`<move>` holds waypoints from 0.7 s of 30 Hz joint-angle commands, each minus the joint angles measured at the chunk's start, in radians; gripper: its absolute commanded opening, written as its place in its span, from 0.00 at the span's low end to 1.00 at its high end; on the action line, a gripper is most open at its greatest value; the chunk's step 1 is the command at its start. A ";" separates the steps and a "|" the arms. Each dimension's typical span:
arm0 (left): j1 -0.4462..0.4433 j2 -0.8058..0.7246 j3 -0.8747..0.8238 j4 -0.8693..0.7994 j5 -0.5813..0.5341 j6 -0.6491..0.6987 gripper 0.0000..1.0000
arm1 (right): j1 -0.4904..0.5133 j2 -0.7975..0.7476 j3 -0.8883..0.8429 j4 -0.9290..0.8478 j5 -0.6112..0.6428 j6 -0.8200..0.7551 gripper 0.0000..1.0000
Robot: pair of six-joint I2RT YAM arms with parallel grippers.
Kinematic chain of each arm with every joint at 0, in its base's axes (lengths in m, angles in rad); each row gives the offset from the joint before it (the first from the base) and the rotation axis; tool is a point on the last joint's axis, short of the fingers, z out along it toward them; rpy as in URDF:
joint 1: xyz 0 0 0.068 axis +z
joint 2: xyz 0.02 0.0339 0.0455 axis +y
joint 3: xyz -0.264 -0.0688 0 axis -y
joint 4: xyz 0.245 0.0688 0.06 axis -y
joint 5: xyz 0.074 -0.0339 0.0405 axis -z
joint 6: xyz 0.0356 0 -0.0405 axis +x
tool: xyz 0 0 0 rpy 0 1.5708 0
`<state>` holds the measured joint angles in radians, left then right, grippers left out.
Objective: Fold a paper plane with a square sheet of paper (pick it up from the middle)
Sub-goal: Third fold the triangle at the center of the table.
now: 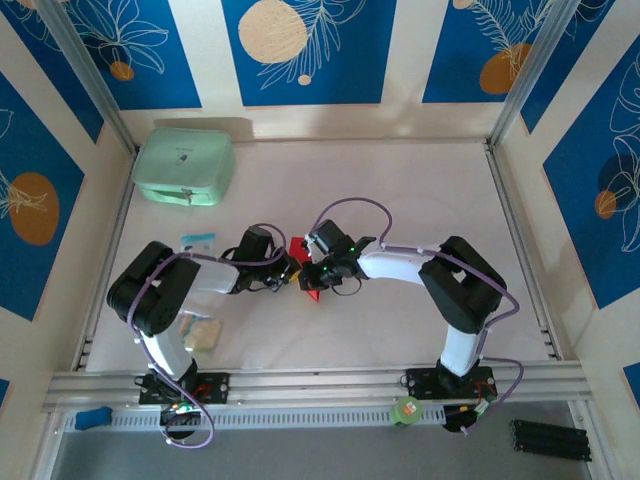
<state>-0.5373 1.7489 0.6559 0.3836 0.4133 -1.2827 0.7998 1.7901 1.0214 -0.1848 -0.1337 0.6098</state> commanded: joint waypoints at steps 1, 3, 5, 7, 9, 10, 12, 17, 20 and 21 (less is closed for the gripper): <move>-0.010 0.044 -0.030 -0.067 -0.022 -0.006 0.06 | 0.007 0.022 0.021 -0.047 0.018 -0.008 0.05; -0.010 0.046 -0.031 -0.068 -0.023 -0.006 0.06 | 0.006 0.022 0.022 -0.053 0.032 -0.005 0.05; -0.010 0.046 -0.032 -0.069 -0.022 -0.006 0.06 | 0.008 0.022 0.020 -0.053 0.038 -0.004 0.05; -0.009 0.046 -0.033 -0.069 -0.022 -0.007 0.06 | 0.007 0.025 0.021 -0.056 0.040 -0.003 0.05; -0.010 0.046 -0.033 -0.069 -0.022 -0.006 0.06 | 0.007 0.028 0.021 -0.059 0.045 -0.004 0.05; -0.010 0.046 -0.032 -0.069 -0.022 -0.007 0.06 | 0.007 0.030 0.020 -0.061 0.046 -0.004 0.05; -0.010 0.046 -0.032 -0.071 -0.022 -0.006 0.06 | 0.007 0.033 0.020 -0.064 0.048 -0.003 0.04; -0.010 0.045 -0.033 -0.071 -0.022 -0.006 0.06 | 0.006 0.042 0.022 -0.071 0.053 -0.002 0.04; -0.010 0.044 -0.032 -0.071 -0.022 -0.006 0.06 | 0.006 0.046 0.021 -0.073 0.057 0.000 0.04; -0.010 0.045 -0.033 -0.071 -0.022 -0.006 0.06 | 0.006 0.046 0.020 -0.073 0.058 0.001 0.04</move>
<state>-0.5373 1.7496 0.6552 0.3866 0.4141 -1.2831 0.7998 1.8191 1.0256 -0.2276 -0.0818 0.6106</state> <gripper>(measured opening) 0.061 0.042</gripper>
